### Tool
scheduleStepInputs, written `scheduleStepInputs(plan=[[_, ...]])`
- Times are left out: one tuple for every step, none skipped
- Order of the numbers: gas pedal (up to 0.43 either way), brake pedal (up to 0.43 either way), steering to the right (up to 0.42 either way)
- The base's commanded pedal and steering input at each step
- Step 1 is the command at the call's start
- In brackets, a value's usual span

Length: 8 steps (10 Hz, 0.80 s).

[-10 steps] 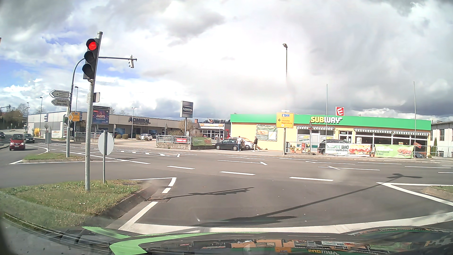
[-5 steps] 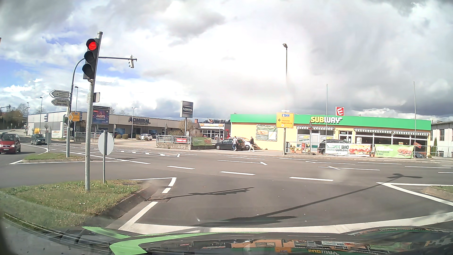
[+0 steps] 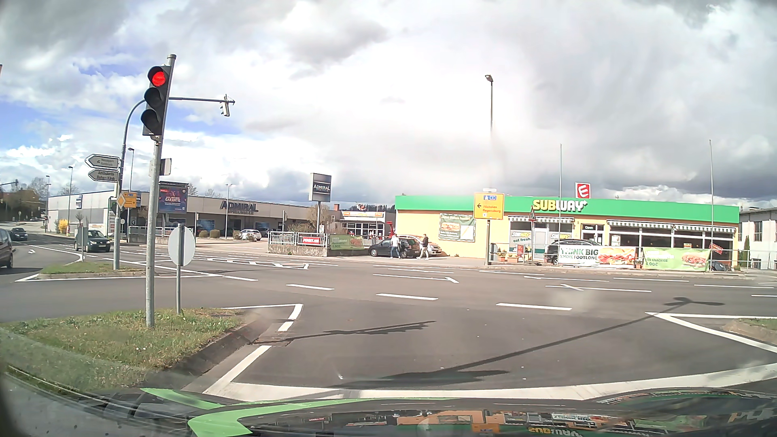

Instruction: Follow the waypoints while adhering to traffic rules and regulations

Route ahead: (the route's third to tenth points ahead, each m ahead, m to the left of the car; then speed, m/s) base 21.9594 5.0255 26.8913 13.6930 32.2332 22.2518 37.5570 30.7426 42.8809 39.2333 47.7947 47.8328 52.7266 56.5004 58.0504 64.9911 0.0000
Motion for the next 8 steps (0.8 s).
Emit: scheduleStepInputs(plan=[[0.0,0.311,0.012],[0.0,0.311,0.012],[0.0,0.311,0.012],[0.0,0.311,0.012],[0.0,0.311,0.012],[0.0,0.311,0.012],[0.0,0.311,0.012],[0.0,0.311,0.012]])
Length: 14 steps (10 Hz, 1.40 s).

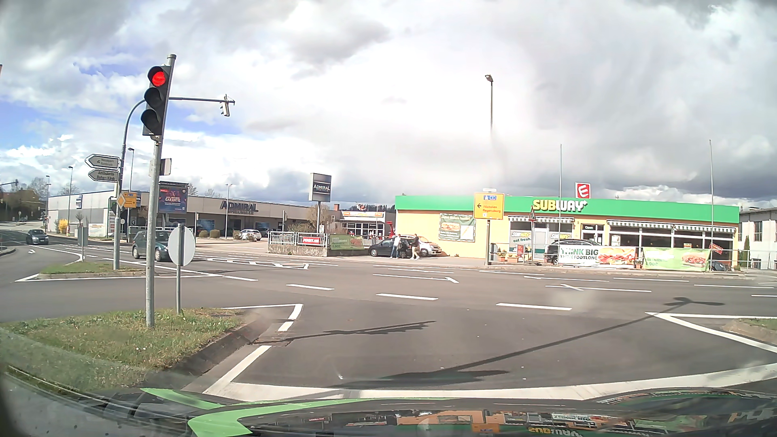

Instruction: Follow the waypoints while adhering to traffic rules and regulations

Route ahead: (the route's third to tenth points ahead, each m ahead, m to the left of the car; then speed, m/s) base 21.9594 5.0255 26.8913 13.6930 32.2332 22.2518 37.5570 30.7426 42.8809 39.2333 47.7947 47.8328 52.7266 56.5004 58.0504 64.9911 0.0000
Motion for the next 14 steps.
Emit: scheduleStepInputs(plan=[[0.0,0.311,0.012],[0.0,0.311,0.012],[0.0,0.311,0.012],[0.0,0.311,0.012],[0.0,0.311,0.012],[0.0,0.311,0.012],[0.0,0.311,0.012],[0.0,0.311,0.012],[0.0,0.311,0.012],[0.0,0.311,0.012],[0.0,0.311,0.012],[0.0,0.311,0.012],[0.0,0.311,0.012],[0.0,0.311,0.012]])
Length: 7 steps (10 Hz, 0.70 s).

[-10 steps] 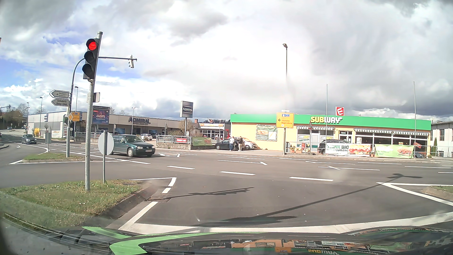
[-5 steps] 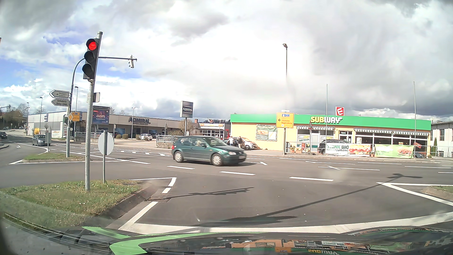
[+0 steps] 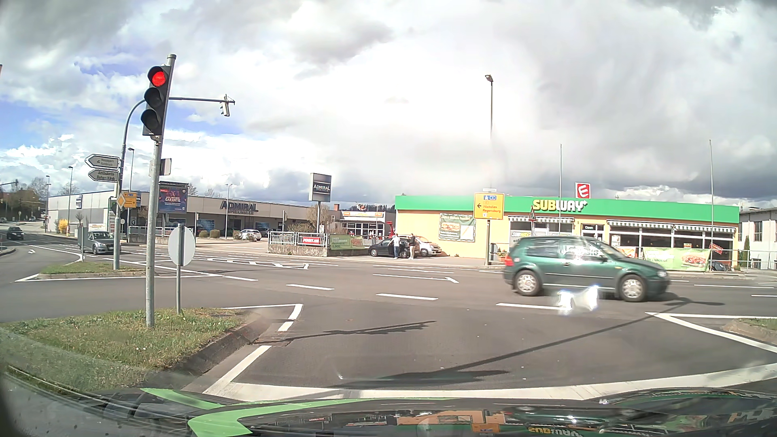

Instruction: Follow the waypoints while adhering to traffic rules and regulations

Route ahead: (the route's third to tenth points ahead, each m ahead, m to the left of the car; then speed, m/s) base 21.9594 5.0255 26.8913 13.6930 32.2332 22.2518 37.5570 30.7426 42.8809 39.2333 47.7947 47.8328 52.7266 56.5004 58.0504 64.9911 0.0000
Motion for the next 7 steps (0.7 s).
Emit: scheduleStepInputs(plan=[[0.0,0.311,0.012],[0.0,0.311,0.012],[0.0,0.311,0.012],[0.0,0.311,0.012],[0.0,0.311,0.012],[0.0,0.311,0.012],[0.0,0.311,0.012]])
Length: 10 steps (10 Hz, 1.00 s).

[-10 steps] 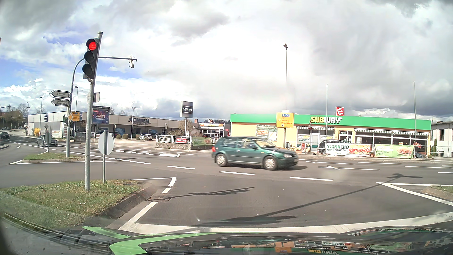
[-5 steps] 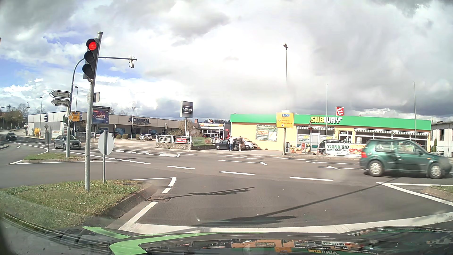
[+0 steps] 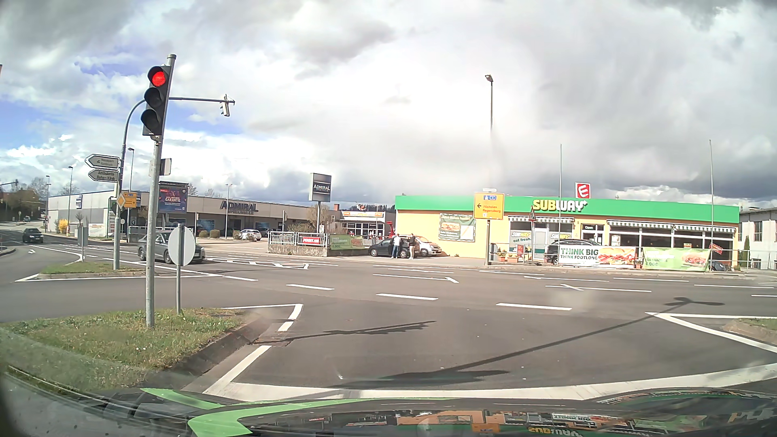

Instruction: Follow the waypoints while adhering to traffic rules and regulations

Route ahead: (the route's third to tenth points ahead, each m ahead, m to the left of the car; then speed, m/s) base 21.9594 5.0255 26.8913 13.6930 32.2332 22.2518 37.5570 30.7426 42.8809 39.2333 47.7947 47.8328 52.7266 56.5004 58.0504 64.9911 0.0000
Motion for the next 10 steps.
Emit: scheduleStepInputs(plan=[[0.0,0.311,0.012],[0.0,0.311,0.012],[0.0,0.311,0.012],[0.0,0.311,0.012],[0.0,0.311,0.012],[0.0,0.311,0.012],[0.0,0.311,0.012],[0.0,0.311,0.012],[0.0,0.311,0.012],[0.0,0.311,0.012]])
